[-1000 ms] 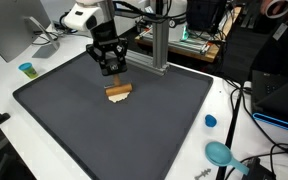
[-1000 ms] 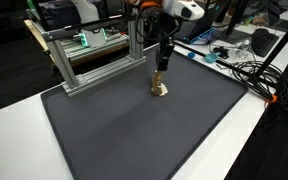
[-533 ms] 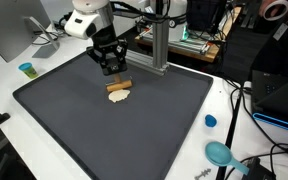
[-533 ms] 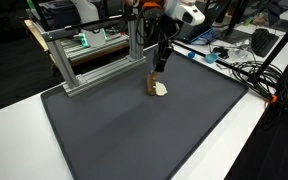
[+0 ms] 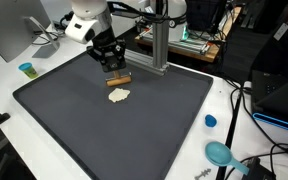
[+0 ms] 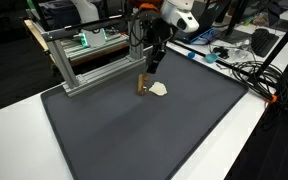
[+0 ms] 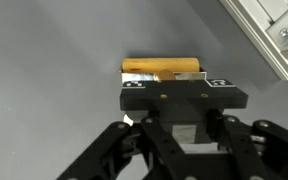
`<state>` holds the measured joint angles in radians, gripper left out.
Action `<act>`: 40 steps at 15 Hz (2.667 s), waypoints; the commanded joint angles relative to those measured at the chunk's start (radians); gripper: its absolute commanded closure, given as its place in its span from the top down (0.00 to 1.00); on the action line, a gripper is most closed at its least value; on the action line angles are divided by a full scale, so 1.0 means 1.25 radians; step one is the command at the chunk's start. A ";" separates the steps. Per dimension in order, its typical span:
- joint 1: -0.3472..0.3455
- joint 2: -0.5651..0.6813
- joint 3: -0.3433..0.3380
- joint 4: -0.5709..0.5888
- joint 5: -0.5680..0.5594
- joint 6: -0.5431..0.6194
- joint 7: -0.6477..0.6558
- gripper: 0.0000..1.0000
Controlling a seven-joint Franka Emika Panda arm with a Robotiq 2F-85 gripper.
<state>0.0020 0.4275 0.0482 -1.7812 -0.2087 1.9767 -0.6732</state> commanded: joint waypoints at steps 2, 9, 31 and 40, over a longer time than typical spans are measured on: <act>-0.050 -0.106 0.013 -0.055 0.088 0.039 -0.005 0.21; -0.064 -0.091 0.001 -0.013 0.183 0.064 0.014 0.46; 0.004 0.116 -0.034 0.166 0.131 0.011 0.489 0.21; 0.020 0.158 -0.024 0.194 0.110 -0.088 0.469 0.21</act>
<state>0.0181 0.5583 0.0170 -1.5542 -0.0566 1.8957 -0.0799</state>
